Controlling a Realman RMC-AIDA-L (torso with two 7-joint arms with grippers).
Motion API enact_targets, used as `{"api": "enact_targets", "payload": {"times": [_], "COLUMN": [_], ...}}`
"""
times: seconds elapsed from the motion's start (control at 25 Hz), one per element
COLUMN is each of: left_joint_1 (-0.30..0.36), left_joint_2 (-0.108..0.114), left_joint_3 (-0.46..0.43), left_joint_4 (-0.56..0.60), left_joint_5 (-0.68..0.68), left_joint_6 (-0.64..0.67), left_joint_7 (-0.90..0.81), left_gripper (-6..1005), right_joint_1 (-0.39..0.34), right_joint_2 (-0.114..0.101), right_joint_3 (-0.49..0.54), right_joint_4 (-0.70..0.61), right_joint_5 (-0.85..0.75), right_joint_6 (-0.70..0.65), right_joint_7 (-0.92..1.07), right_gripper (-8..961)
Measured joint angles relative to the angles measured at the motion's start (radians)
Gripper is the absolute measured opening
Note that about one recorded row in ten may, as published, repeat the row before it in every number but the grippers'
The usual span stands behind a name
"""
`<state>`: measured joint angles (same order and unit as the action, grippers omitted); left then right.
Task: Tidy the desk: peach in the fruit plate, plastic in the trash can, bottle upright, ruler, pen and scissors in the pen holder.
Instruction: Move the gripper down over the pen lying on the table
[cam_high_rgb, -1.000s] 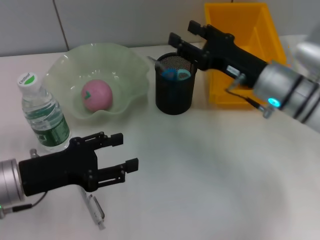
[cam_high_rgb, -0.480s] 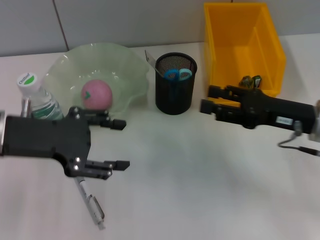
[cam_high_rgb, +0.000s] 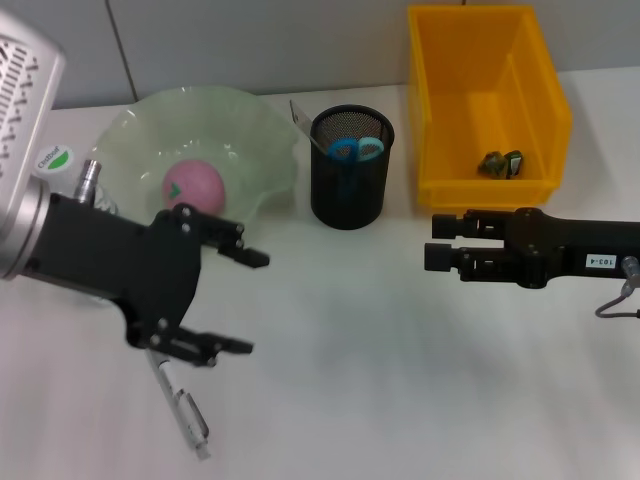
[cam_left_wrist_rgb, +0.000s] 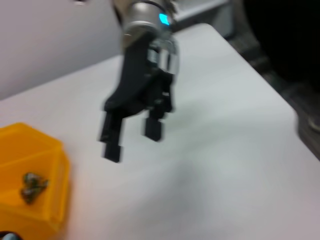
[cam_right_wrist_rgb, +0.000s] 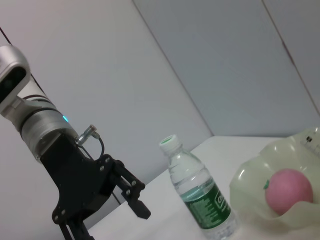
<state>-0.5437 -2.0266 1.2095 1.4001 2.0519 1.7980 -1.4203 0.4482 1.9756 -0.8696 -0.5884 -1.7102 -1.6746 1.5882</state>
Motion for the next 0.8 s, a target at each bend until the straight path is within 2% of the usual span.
{"api": "enact_targets", "payload": {"times": [0.08,0.12,0.32,0.48,0.56,0.8], "left_joint_1": [-0.009,-0.009,0.016,0.038,0.046,0.046], "left_joint_2": [0.021,0.022,0.000,0.033,0.042,0.062], "left_joint_3": [0.029,0.032,0.052,0.132,0.172,0.266], "left_joint_4": [0.006,0.008,0.054,0.071,0.068,0.057], "left_joint_5": [0.010,0.026,0.153,0.171,0.200,0.248], "left_joint_6": [0.015,0.020,0.034,-0.001,-0.015,-0.072], "left_joint_7": [0.044,0.081,0.295,0.399,0.485,0.563], "left_gripper": [753,753,752,752,752,753], "right_joint_1": [0.002,0.002,0.015,0.040,0.049,0.055], "right_joint_2": [-0.001,-0.001,-0.007,-0.013,-0.011,0.004], "right_joint_3": [0.006,0.009,0.019,0.018,0.017,0.017], "right_joint_4": [0.000,-0.001,0.001,0.013,0.018,0.019], "right_joint_5": [-0.006,-0.007,-0.038,-0.062,-0.068,-0.075], "right_joint_6": [-0.007,-0.009,-0.004,-0.002,0.006,0.045], "right_joint_7": [0.016,0.019,0.030,0.047,0.048,0.049], "right_gripper": [715,715,714,714,714,714]}}
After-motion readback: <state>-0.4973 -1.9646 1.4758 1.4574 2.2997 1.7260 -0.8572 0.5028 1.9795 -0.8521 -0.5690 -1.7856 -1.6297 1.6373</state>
